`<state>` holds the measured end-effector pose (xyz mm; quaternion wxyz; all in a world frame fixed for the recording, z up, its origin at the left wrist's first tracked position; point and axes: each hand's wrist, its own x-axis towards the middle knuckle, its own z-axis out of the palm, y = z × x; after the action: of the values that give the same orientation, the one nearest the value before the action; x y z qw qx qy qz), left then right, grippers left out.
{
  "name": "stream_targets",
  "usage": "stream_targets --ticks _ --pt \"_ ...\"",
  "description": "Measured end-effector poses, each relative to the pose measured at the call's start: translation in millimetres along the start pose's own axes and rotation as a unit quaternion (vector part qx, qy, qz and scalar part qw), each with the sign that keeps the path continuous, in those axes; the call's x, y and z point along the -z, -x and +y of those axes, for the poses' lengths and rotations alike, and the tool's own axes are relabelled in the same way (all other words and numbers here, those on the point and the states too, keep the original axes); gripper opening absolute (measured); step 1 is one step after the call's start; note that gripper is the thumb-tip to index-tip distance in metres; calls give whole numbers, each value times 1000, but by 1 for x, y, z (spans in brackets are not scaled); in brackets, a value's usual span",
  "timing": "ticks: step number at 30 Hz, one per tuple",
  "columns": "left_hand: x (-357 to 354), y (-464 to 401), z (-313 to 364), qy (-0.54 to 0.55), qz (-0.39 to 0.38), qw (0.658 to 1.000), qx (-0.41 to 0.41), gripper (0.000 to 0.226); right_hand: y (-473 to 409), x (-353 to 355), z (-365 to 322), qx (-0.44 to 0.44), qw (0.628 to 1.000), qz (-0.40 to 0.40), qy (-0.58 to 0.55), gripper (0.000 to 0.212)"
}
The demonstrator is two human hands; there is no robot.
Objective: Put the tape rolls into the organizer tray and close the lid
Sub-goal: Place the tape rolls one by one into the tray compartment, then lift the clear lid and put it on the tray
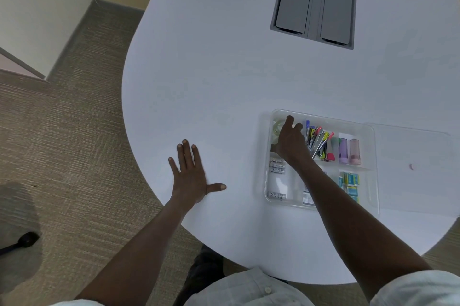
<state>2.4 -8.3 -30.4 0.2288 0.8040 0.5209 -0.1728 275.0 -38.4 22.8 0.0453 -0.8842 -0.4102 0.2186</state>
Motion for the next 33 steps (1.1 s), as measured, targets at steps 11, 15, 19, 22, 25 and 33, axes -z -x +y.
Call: stream_targets --ticks 11,15,19,22,25,33 --pt "4 1 3 -1 -11 1000 5 148 12 23 12 24 999 -22 -16 76" --pt "9 2 5 6 -36 999 9 149 21 35 21 52 998 20 -34 56" --pt "25 3 25 76 -34 995 51 133 31 48 32 75 995 28 -52 48" --pt "37 6 49 148 17 987 64 111 41 53 45 101 993 33 -49 45" --pt "49 14 76 196 84 976 48 92 50 57 63 124 989 49 -62 40" --pt "59 44 158 294 137 944 -53 66 68 80 135 100 972 174 -121 6"
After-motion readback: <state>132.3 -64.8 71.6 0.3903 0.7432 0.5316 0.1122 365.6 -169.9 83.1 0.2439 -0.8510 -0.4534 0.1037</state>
